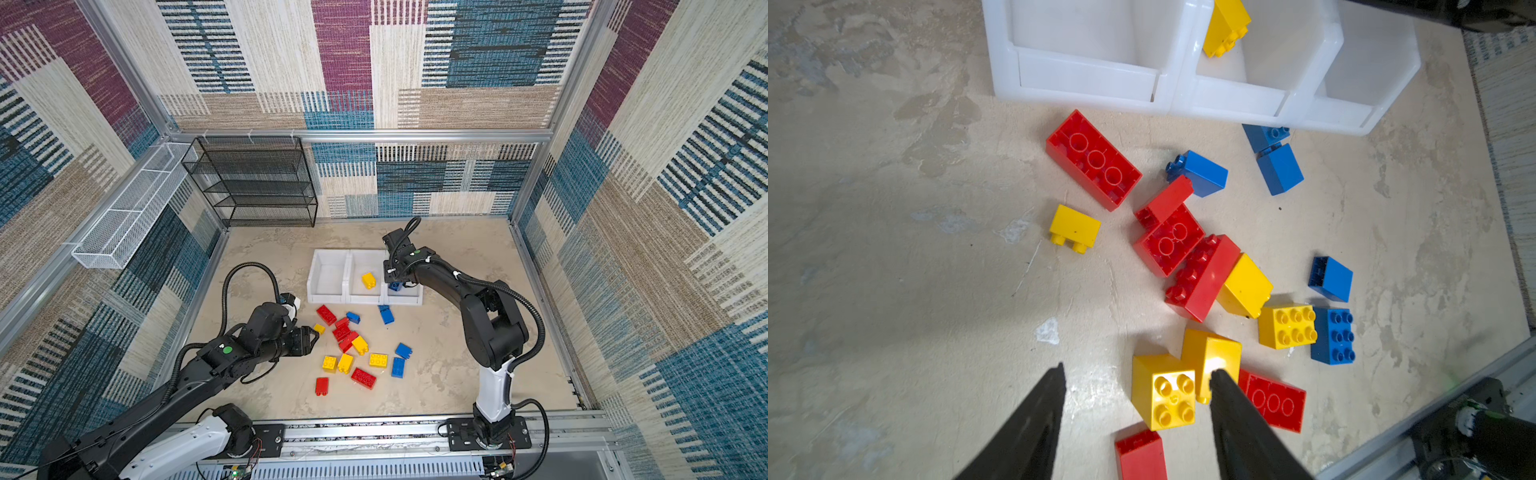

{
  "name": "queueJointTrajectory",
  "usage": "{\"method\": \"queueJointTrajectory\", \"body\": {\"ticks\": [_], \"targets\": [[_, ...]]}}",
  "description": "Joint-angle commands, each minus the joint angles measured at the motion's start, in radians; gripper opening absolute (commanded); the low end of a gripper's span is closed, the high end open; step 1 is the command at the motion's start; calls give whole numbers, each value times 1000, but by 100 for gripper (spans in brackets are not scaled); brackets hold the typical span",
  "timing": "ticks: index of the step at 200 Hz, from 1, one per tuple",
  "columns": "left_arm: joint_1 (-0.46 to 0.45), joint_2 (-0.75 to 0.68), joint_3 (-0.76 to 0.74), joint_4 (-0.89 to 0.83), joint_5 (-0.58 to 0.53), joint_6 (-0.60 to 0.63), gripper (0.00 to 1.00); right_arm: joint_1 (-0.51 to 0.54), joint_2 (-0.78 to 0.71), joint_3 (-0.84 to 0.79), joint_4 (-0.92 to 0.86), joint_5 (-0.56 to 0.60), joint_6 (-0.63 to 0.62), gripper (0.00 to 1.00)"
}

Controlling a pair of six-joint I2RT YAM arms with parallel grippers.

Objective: Sort the legos into containers by color
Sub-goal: 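Carry the blue brick into the compartment holding the other blue brick and release it, then grasp a yellow brick with the left gripper while the right gripper hovers over the bin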

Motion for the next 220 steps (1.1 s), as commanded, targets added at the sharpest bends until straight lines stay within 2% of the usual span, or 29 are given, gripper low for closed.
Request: {"method": "queueJointTrajectory", "body": {"ticks": [1, 46, 109, 161, 220], "targets": [[1, -3, -3, -6, -2, -15, 59, 1, -24, 2, 9, 15, 8, 60], [0, -3, -5, -6, 13, -16, 59, 0, -79, -23, 7, 7, 16, 61], [-12, 19, -18, -6, 50, -14, 61, 0, -210, -158, 18, -23, 47, 61], [-78, 62, -35, -3, 53, -19, 62, 0, -317, -281, 17, -13, 65, 62], [-167, 162, -24, 32, 44, -24, 62, 1, -361, -325, 16, -17, 84, 62]]}}
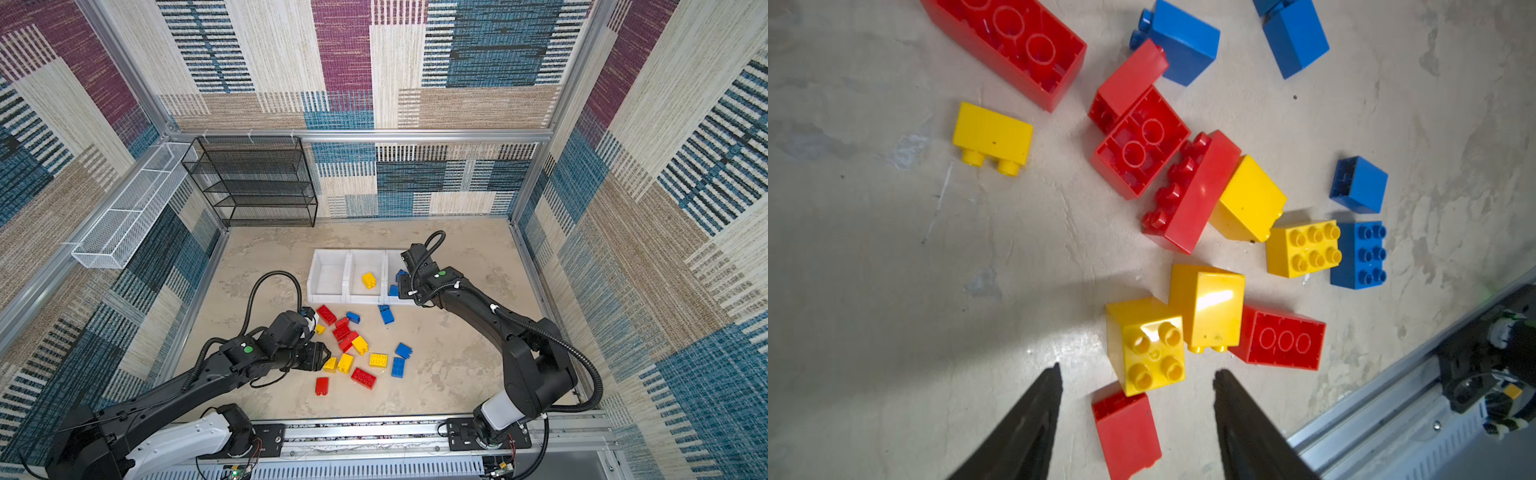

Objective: Sort the legos into containers by color
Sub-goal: 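Grasp a yellow brick with the left gripper while the right gripper hovers over the bin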

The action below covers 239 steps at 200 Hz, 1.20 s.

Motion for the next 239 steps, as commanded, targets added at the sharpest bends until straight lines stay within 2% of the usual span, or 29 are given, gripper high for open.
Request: {"method": "queueJointTrajectory", "body": {"ticks": [1, 83, 169, 239], "targets": [[-24, 27, 9, 27, -8, -18, 62, 0, -9, -3, 16, 1, 20, 62], [-81, 151, 24, 66, -61, -12, 61, 1, -31, -40, 26, -11, 35, 62], [-83, 218, 37, 72, -84, 24, 51, 0, -43, -67, 35, -17, 44, 61], [-84, 235, 41, 81, -87, 28, 37, 0, -47, -75, 36, -19, 47, 60]]}}
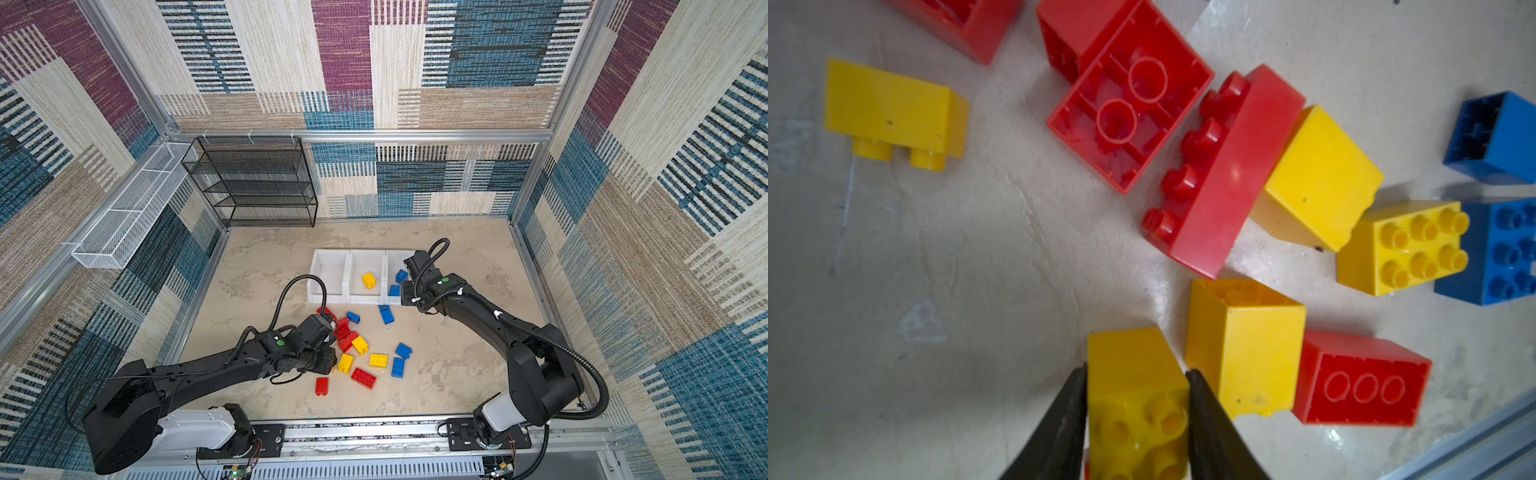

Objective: Sort the legos into containers by color
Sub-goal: 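Grasp a yellow brick with the left gripper while the right gripper hovers over the bin, then lift the yellow brick into the middle compartment and open the left gripper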

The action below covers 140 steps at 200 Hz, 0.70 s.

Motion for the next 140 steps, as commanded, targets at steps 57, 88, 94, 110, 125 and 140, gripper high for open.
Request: {"method": "queueJointTrajectory", "body": {"ticks": [57, 88, 94, 110, 125, 140], "targets": [[0, -19, 91, -14, -8, 48, 34, -1, -42, -8, 19, -3, 19, 59], [16, 13, 220, -25, -11, 109, 34, 0, -74, -8, 5, 4, 23, 58], [23, 31, 251, -24, -17, 130, 35, 0, -83, -8, 5, 4, 26, 58], [59, 99, 339, -17, -13, 184, 35, 0, -103, -12, 3, 3, 33, 57], [95, 182, 435, -27, 6, 231, 35, 0, -121, -19, -1, 1, 38, 57], [120, 264, 524, -36, 12, 274, 35, -1, -135, -24, -13, 8, 42, 57]]}}
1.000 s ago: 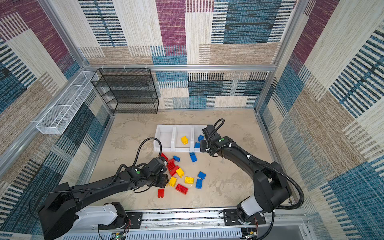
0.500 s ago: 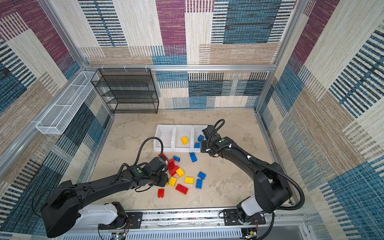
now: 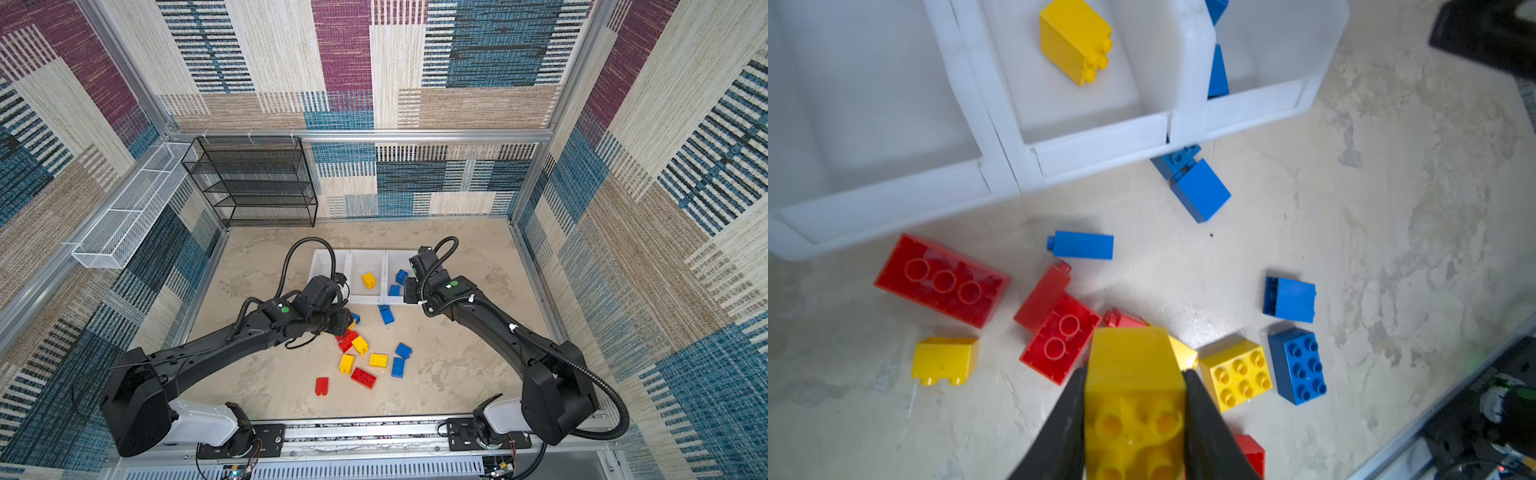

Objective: Sort the legos into containers by color
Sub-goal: 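Lift the yellow brick into the middle compartment and open the left gripper, then return the left gripper to the pile and grasp a red brick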

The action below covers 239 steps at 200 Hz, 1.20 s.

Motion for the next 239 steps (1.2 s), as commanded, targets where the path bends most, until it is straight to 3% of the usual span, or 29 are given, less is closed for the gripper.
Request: {"method": "queueJointTrajectory", "body": {"ticks": [1, 73, 123, 144, 179, 239], "targets": [[32, 99, 108, -9, 10, 120, 35, 0, -23, -7, -9, 14, 21, 57], [122, 448, 459, -87, 12, 218, 36, 0, -90, -62, -20, 10, 56, 56], [132, 565, 557, -115, -40, 265, 38, 0, -106, -71, -26, 10, 64, 56], [133, 587, 578, -129, -43, 260, 41, 0, -104, -70, -33, 3, 70, 56], [133, 568, 581, -130, -53, 268, 54, 2, -113, -67, -45, 7, 73, 57], [134, 453, 508, -120, -34, 256, 57, 1, -92, -47, -43, 1, 70, 57]]}}
